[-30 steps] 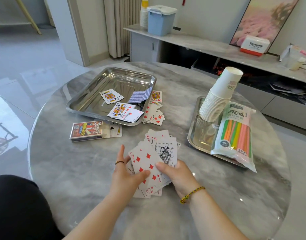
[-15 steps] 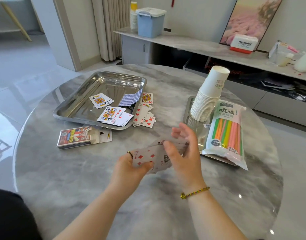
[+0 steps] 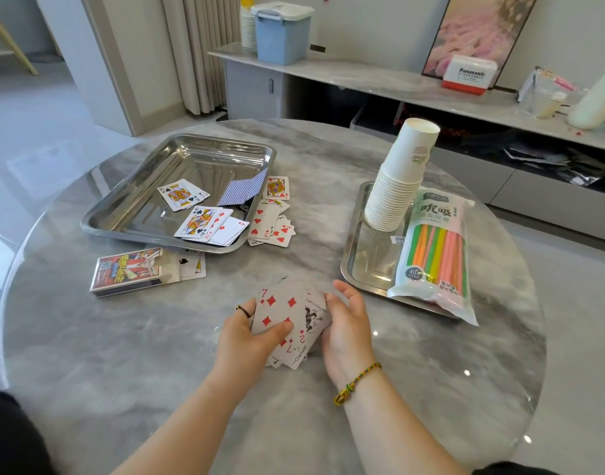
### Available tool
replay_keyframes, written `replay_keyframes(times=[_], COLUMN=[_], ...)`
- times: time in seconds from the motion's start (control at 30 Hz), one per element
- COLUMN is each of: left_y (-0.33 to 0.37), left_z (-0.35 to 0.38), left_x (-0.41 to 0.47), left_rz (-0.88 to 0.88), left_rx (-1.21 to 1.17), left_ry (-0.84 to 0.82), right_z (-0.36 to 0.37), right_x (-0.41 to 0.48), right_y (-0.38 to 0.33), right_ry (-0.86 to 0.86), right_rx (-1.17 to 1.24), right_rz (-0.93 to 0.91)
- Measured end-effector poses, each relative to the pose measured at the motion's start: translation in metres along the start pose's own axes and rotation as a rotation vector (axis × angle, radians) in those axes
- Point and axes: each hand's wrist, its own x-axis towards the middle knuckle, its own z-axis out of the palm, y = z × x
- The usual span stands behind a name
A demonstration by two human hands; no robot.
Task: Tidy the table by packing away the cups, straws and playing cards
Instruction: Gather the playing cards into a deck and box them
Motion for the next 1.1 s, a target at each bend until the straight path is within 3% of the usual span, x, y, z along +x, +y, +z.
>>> replay_keyframes(times=[0.1, 0.23, 0.3, 0.47, 0.63, 0.73, 0.83, 0.97, 1.03, 1.1], left_y=[0.001, 0.003, 0.001, -0.004, -0.011, -0.011, -0.011, -0.009, -0.008, -0.009], left_z=[0.001, 0.009, 0.010, 0.008, 0.008, 0.008, 0.009, 0.010, 0.011, 0.011], left_x=[-0.002, -0.008, -0.008, -0.005, -0.001, 0.000, -0.001, -0.004, -0.004, -0.002], left_rz=[0.045, 0.130, 0.145, 0.165, 0.130, 0.125, 0.125, 0.173, 0.179, 0.153], left_rx=[0.027, 0.102, 0.114, 0.189, 0.168, 0.171, 0.190, 0.253, 0.266, 0.223], left_ry=[-0.030, -0.072, -0.067, -0.107, -0.082, -0.062, -0.050, -0.065, -0.069, -0.081], right_z=[0.002, 0.005, 0.004, -0.004, -0.007, -0.006, -0.005, -0.001, 0.000, -0.002], right_x=[-0.003, -0.017, -0.019, -0.009, -0.002, -0.003, -0.009, -0.018, -0.018, -0.015], right_y=[-0.009, -0.024, -0.021, -0.013, -0.014, -0.015, -0.016, -0.016, -0.015, -0.014], right_ry=[-0.013, -0.189, -0.216, -0.054, -0.079, -0.072, -0.030, -0.154, -0.140, -0.103], right_rx=[-0.232, -0.604, -0.714, -0.431, -0.206, -0.200, -0.349, -0.770, -0.847, -0.794], right_rz=[-0.255, -0.696, -0.696, -0.476, -0.263, -0.224, -0.419, -0.808, -0.862, -0.779])
